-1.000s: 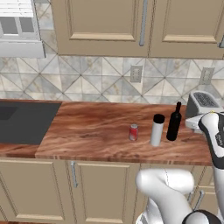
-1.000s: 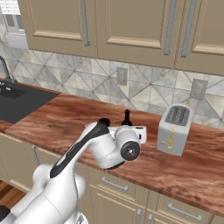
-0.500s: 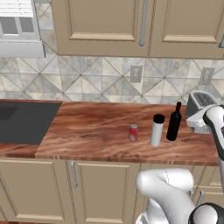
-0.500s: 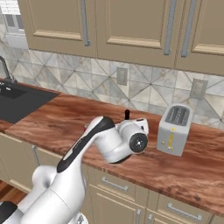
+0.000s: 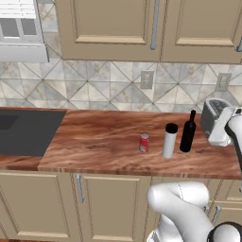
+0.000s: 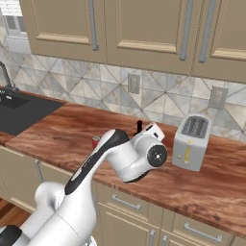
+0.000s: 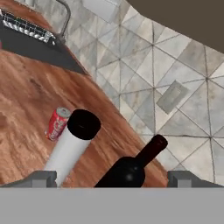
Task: Move the drinks to the dining counter.
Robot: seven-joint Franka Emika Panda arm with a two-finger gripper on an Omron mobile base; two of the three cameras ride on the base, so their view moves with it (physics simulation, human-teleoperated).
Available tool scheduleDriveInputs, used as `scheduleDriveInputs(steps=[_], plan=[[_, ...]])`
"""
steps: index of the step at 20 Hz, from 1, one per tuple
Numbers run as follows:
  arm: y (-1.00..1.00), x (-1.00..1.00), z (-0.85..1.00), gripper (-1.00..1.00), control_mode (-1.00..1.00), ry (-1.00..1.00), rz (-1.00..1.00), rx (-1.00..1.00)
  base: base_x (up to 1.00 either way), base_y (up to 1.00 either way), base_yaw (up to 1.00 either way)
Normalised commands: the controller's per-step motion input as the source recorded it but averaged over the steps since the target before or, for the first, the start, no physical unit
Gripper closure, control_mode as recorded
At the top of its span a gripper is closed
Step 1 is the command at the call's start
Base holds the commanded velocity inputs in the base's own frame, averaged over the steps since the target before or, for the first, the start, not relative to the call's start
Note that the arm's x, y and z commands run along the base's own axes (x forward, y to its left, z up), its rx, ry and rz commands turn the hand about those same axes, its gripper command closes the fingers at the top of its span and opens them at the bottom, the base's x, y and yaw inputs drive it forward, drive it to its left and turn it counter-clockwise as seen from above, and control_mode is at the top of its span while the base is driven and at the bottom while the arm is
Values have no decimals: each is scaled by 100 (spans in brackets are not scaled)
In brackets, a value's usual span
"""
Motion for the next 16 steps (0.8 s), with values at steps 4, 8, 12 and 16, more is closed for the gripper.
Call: scheduleDriveInputs(steps=[4,8,12,16], plan=[[9,-8,-41,-100,-100,-13,18,-50,0,0,0],[14,-3,-21,-100,-100,-2,10,-26,0,0,0],[0,0,0,-100,-100,0,0,0,0,0,0],[0,-10,-2,-100,-100,0,0,2,0,0,0]])
